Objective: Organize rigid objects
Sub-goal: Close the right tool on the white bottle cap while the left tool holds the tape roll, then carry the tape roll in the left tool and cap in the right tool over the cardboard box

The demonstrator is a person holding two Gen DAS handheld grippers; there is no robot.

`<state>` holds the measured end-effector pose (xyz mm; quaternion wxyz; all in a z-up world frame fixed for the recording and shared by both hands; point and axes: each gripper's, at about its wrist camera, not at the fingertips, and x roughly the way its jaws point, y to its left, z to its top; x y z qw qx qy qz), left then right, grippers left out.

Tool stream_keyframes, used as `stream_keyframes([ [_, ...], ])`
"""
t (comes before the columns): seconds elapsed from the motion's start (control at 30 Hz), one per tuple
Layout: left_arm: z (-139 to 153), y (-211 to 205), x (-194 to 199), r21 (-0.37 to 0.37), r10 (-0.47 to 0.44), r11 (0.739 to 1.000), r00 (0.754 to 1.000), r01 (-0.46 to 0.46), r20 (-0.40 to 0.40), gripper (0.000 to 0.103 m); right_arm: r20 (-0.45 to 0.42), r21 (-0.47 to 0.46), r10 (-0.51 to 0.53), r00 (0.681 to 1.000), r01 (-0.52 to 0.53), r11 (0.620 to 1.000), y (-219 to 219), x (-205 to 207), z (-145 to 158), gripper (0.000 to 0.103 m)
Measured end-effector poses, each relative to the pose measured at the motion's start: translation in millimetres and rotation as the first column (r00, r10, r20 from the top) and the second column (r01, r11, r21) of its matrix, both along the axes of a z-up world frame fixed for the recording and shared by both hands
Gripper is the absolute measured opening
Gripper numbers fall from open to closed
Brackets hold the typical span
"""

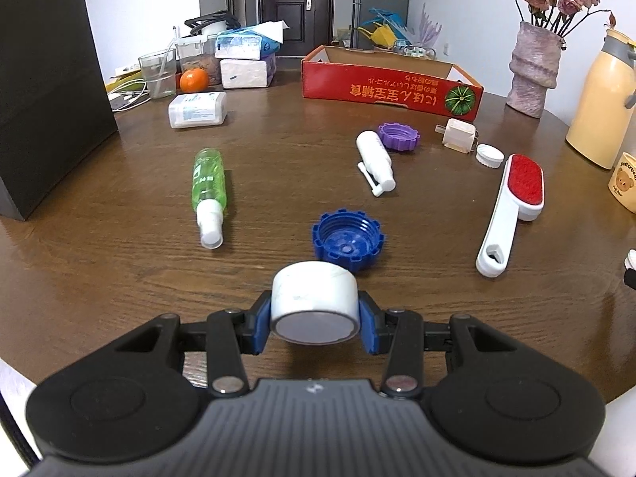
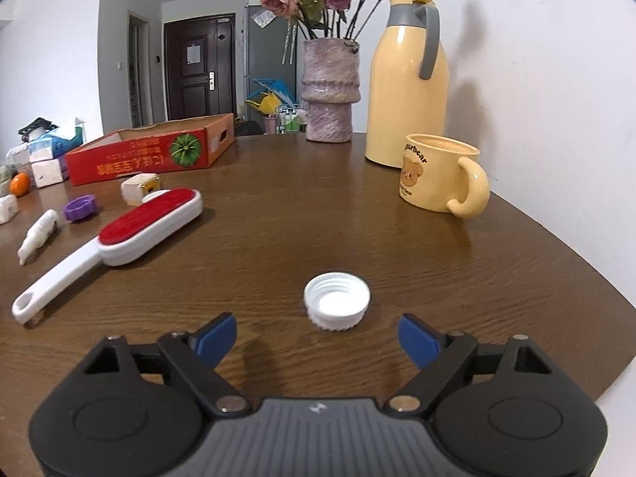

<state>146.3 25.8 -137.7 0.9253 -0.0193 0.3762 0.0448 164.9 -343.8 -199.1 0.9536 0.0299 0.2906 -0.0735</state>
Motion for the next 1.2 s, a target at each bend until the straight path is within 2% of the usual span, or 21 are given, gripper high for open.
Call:
stream_keyframes([
  [0.1,1,-3,2,0.002,0.002,1.0,1.0,-0.002,-0.001,0.044,-0.002,-0.003,-0.013,1.0,0.013,1.0,-7,10,0,0.08],
  [0.23,2,-7,5,0.004,0.0,1.0,1.0,0.0,-0.002,0.044,-0.033,0.039,-0.027,0.999,0.028,0.999,-18,24,-2,0.056],
  [0.4,3,-9,7,0.005,0.001,1.0,1.0,-0.001,0.0,0.044,-0.024,0.059,-0.01,1.0,0.012,0.998,-22,32,-4,0.053],
  [0.57,5,-9,9,-0.003,0.001,1.0,1.0,-0.001,0.006,0.044,-0.035,0.032,0.007,0.999,-0.006,0.999,-17,35,-3,0.053],
  [0.6,5,-9,8,-0.004,0.001,1.0,1.0,0.0,0.007,0.044,-0.037,0.029,0.011,0.999,-0.01,1.0,-16,35,-3,0.05],
  [0.63,5,-9,8,-0.006,0.0,1.0,1.0,0.0,0.007,0.044,-0.034,0.03,0.015,0.999,-0.014,0.999,-16,35,-3,0.039],
  [0.9,8,-5,7,-0.021,0.003,1.0,1.0,-0.003,0.023,0.044,-0.018,0.029,0.031,0.999,-0.03,0.999,-11,36,2,0.039],
  [1.2,19,1,12,-0.037,0.006,0.999,0.999,-0.004,0.053,0.044,0.023,0.05,0.106,0.994,-0.107,0.993,10,38,22,0.039],
])
